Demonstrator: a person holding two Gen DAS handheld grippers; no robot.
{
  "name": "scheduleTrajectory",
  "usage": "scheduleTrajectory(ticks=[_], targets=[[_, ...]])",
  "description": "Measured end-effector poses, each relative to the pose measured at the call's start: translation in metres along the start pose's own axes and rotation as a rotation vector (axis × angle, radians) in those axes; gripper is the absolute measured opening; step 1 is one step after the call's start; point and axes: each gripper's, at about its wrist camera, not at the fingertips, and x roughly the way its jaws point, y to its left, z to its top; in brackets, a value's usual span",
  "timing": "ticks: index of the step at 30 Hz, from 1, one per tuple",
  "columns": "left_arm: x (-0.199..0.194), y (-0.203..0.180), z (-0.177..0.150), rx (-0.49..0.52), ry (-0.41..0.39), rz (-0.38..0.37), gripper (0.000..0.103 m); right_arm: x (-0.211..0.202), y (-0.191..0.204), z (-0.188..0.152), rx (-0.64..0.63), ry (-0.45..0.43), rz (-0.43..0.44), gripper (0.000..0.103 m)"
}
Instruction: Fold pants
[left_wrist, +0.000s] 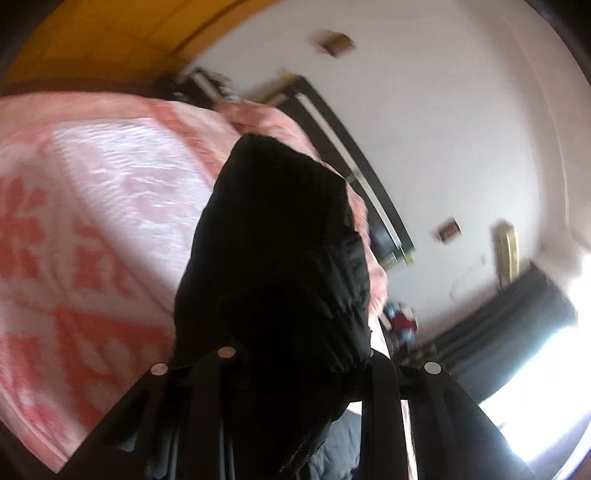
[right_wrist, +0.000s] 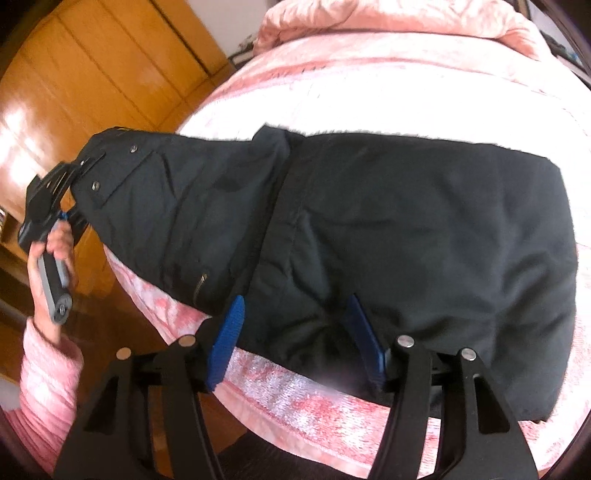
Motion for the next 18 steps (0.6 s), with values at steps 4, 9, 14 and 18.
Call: scheduleTrajectory(ticks=[4, 9, 14, 18], targets=[[0.012, -0.045, -0.019, 0.125, 0.048, 0.005, 0.026, -0.020, -0.017, 0.004, 0.037, -0.045, -0.015, 0.059], [0.033, -0.089, -0.052, 0.263, 0.134, 0.026, 0.027, -0.039, -0.035, 0.000, 0.086, -0.078, -0.036, 0.059], [0.052, -0.118, -0.098, 0.331, 0.225, 0.040, 0.027, -0.054, -0.051, -0.002, 0.123, -0.106, -0.029, 0.059], [0.083, -0.134, -0.127, 0.403, 0.294, 0.080, 0.027, -0.067, -0.061, -0.006, 0.142, -0.130, -0.037, 0.059]])
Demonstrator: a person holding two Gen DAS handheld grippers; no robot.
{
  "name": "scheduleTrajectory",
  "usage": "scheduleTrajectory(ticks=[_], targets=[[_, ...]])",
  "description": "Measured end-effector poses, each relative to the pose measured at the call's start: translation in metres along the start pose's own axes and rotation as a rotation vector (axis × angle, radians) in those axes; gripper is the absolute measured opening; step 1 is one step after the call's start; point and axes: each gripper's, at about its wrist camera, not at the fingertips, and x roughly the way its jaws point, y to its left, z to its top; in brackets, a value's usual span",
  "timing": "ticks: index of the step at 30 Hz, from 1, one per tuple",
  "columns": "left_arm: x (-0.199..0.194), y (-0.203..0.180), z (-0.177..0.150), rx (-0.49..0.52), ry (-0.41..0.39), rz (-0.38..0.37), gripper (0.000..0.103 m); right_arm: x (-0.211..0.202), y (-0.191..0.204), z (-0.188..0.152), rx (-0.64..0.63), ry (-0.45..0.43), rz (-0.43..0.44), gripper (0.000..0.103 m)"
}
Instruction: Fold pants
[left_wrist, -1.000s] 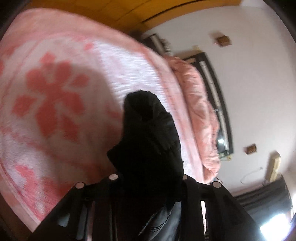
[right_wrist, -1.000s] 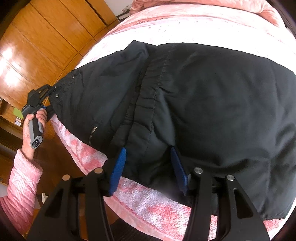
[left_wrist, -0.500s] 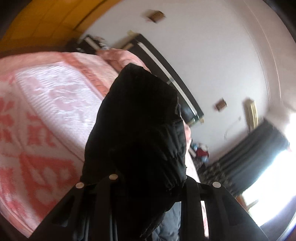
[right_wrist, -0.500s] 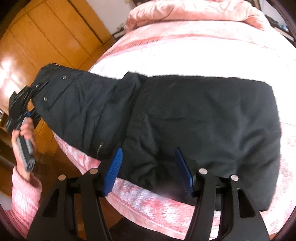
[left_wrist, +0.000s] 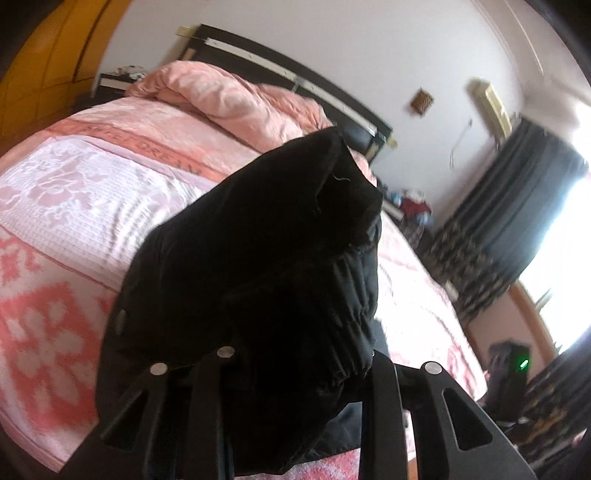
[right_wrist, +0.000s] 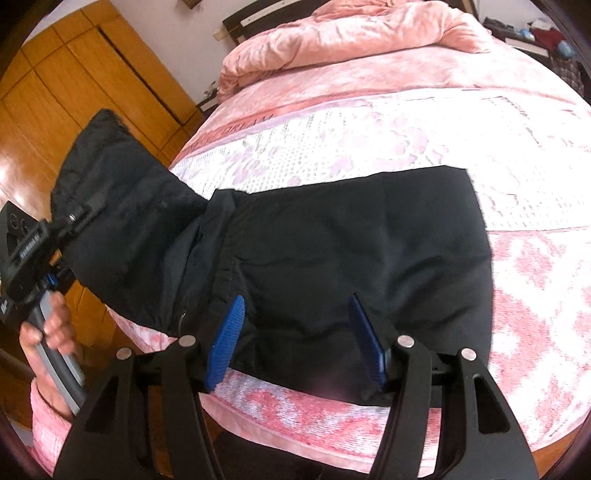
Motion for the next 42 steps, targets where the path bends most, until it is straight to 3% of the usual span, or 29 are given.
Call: scheduleTrajectory(ticks=[6, 15, 18, 20, 24, 27, 29, 30, 33, 37, 42], targets=[[0.039, -0.033, -0.034, 0.097, 0.105, 0.077, 0.028, -0.009, -0.012, -0.002, 0.021, -0.007, -0.035, 0.059], [0.081, -0.038, -0.063, 0.159, 0.205, 0.143, 0.034, -0.011, -0.022, -0.008, 0.021, 0.021, -0.091, 0.059], [0.080, -0.044, -0.069, 0.194, 0.211, 0.147, 0.047, -0.008, -0.024, -0.010, 0.030, 0.033, -0.099, 0.059], [0.072, -0.046, -0.071, 0.175, 0.246, 0.096, 0.075, -0.009, -0.024, -0.011, 0.042, 0.039, -0.099, 0.061], [0.037, -0.045, -0.068, 0.142, 0.244, 0.033, 0.084, -0.014, -0.025, -0.013, 0.055, 0.039, -0.102, 0.069], [0.006, -0.031, -0.059, 0.108, 0.182, 0.027, 0.087, -0.020, -0.024, -0.009, 0.076, 0.027, -0.093, 0.077], [-0.008, -0.015, -0.053, 0.089, 0.154, 0.075, 0.090, -0.020, -0.020, -0.003, 0.092, 0.026, -0.071, 0.085], [-0.010, -0.005, -0.049, 0.082, 0.153, 0.137, 0.090, -0.017, -0.017, 0.002, 0.095, 0.029, -0.062, 0.087], [-0.010, 0.023, -0.045, 0.036, 0.157, 0.242, 0.090, 0.000, -0.008, 0.014, 0.095, 0.058, -0.061, 0.087], [-0.006, 0.054, -0.044, -0.044, 0.174, 0.283, 0.090, 0.035, 0.005, 0.031, 0.114, 0.112, -0.055, 0.090], [-0.008, 0.066, -0.046, -0.045, 0.177, 0.302, 0.090, 0.075, 0.021, 0.040, 0.113, 0.181, -0.055, 0.090]])
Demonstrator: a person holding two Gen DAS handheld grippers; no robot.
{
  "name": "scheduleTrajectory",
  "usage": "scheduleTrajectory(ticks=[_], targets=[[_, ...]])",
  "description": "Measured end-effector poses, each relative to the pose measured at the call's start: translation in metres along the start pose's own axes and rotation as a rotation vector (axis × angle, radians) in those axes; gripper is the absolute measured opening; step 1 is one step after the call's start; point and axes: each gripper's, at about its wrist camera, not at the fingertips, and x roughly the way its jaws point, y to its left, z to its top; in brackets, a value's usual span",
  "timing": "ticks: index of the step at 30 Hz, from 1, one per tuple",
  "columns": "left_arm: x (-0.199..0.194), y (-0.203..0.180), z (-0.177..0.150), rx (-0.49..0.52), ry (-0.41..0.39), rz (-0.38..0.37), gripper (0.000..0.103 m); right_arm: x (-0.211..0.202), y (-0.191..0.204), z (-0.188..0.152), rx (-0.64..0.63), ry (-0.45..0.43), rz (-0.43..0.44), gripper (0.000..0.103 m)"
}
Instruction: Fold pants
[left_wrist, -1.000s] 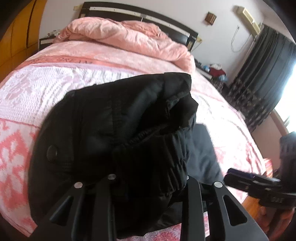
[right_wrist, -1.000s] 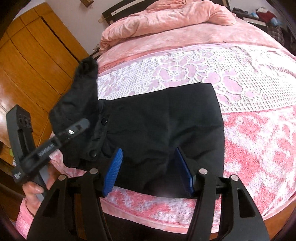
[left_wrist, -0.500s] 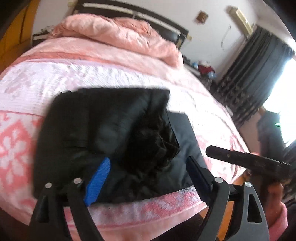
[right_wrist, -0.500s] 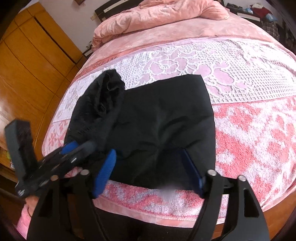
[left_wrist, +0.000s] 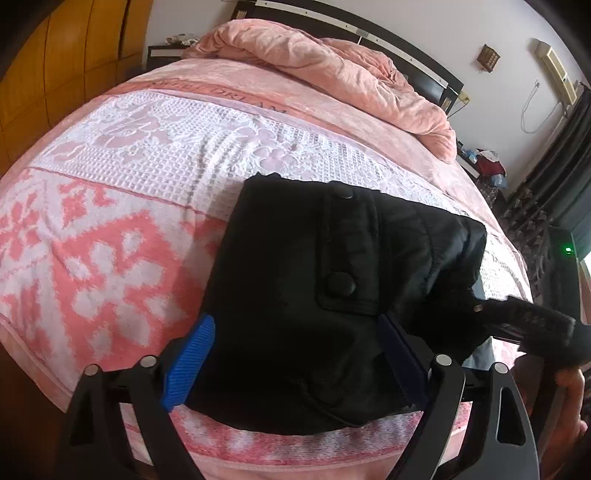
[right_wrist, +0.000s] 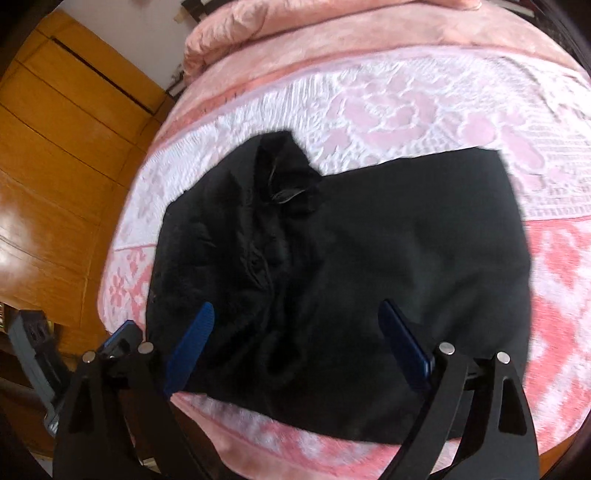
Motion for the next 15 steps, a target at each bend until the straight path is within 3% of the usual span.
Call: scheduleTrajectory(ticks=[3, 5, 6, 11, 15], targets=[[0.004, 0.001, -0.001, -0.011, 0.009, 0.001, 0.090, 0.016, 0.013, -0.003, -0.039, 0.022, -0.053, 0.089], [0.008, 0.002, 0.002, -0.025, 0.015, -0.003, 0.090, 0.021, 0.022, -0.005, -0.094, 0.026, -0.042, 0.053], [0.010, 0.003, 0.003, -0.034, 0.020, -0.004, 0.090, 0.022, 0.023, -0.006, -0.104, 0.029, -0.034, 0.048], [0.010, 0.003, 0.005, -0.065, 0.008, -0.019, 0.090, 0.012, 0.020, -0.008, -0.120, 0.003, 0.012, 0.029], [0.002, -0.002, 0.009, -0.069, -0.016, -0.028, 0.090, -0.008, 0.014, -0.008, -0.112, -0.021, 0.101, 0.023]])
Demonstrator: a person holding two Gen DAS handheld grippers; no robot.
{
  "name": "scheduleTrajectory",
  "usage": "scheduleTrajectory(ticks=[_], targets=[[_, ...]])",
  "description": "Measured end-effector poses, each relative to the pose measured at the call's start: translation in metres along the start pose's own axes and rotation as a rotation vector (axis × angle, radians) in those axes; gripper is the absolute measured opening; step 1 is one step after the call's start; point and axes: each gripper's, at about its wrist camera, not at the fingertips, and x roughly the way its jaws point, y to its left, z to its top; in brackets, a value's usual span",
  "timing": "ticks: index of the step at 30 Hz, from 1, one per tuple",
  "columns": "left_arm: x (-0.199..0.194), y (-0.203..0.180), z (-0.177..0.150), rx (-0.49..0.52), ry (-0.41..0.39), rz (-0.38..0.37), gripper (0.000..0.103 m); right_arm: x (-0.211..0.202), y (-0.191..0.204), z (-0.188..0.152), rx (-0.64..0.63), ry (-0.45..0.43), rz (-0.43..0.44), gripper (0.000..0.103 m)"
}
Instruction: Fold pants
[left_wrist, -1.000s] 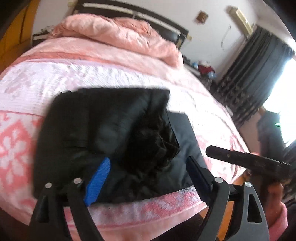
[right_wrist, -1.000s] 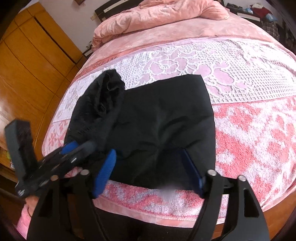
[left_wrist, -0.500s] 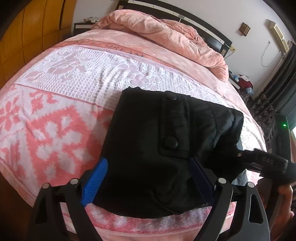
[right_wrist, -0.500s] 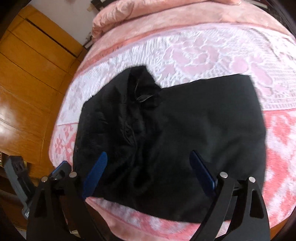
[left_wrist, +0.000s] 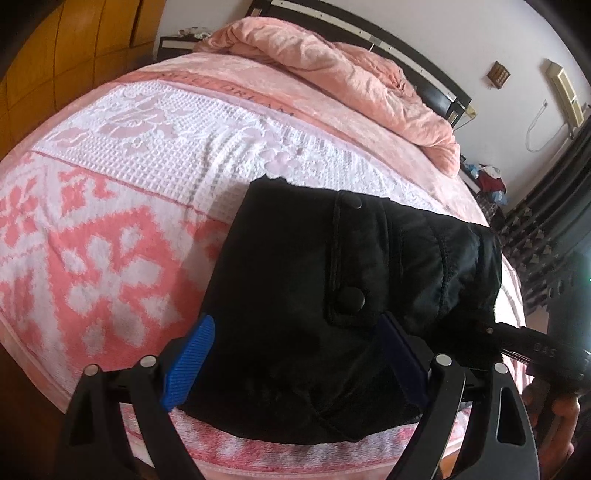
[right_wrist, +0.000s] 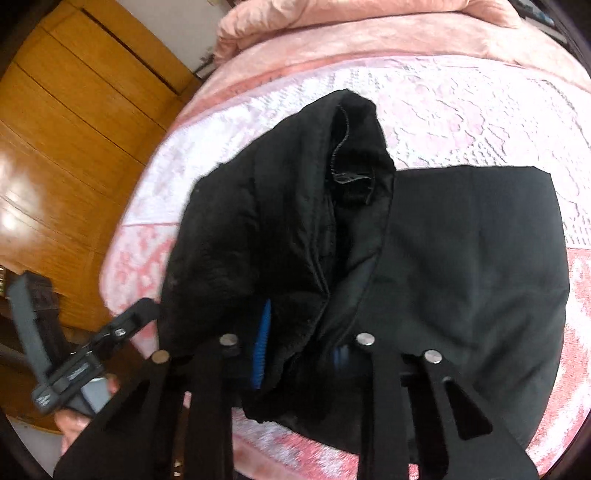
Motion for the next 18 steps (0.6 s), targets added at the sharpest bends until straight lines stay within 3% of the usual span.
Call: scheduleTrajectory(ticks=[8, 18], targets=[[-0.013, -0.024, 0.006, 0.038, -0.032, -0.027, 0.091, -0.047, -0.002, 0.001, -0.003, -0.050, 0.114, 0.021], [0.009, -0.063, -0.001, 0.109, 0.012, -0.047, 0.091, -0.092, -0.040, -0.002, 0.038, -0.085, 0.127, 0.021]])
